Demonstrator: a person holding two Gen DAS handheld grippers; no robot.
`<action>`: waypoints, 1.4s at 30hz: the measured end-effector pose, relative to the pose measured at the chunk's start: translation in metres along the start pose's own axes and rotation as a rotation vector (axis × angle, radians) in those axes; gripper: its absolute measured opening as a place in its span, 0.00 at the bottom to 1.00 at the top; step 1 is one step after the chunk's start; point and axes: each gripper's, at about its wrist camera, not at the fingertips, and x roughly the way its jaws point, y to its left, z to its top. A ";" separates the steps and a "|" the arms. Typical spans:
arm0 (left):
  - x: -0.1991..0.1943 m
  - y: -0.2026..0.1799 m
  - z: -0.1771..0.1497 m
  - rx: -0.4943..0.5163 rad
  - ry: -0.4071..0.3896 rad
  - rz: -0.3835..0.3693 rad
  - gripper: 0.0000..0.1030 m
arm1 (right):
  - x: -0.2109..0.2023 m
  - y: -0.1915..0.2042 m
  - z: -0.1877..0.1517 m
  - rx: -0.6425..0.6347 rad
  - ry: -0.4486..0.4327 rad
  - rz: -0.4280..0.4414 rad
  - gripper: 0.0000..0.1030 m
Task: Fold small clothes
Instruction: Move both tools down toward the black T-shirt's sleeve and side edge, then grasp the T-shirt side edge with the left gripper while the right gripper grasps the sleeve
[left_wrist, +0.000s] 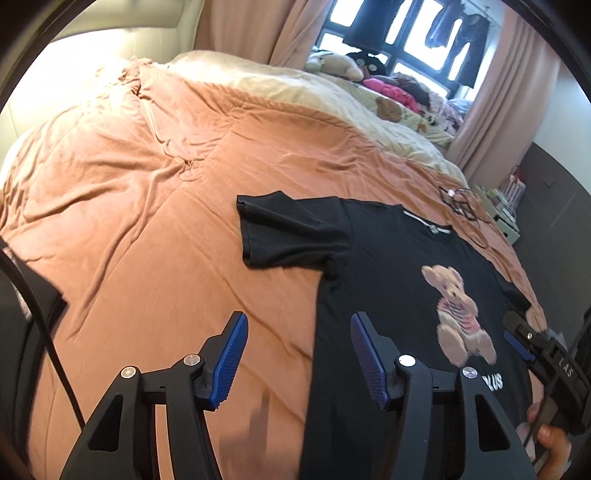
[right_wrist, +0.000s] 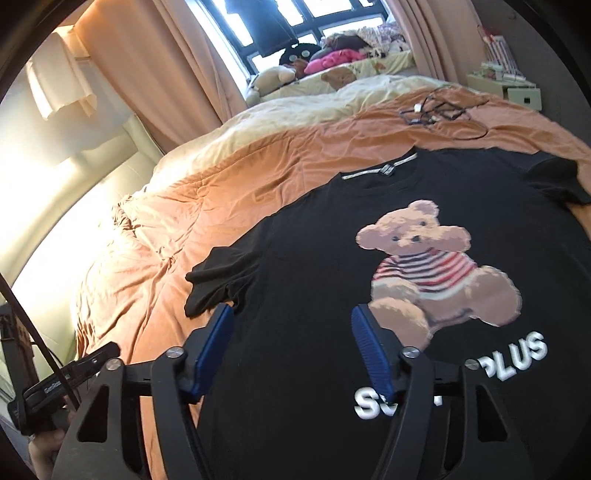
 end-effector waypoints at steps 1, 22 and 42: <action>0.010 0.001 0.007 -0.009 0.009 0.000 0.58 | 0.008 -0.001 0.004 0.006 0.008 0.002 0.57; 0.176 0.047 0.079 -0.042 0.177 0.095 0.57 | 0.215 -0.010 0.045 0.187 0.206 0.180 0.27; 0.132 -0.004 0.121 0.057 0.128 -0.003 0.06 | 0.289 0.000 0.019 0.268 0.356 0.338 0.07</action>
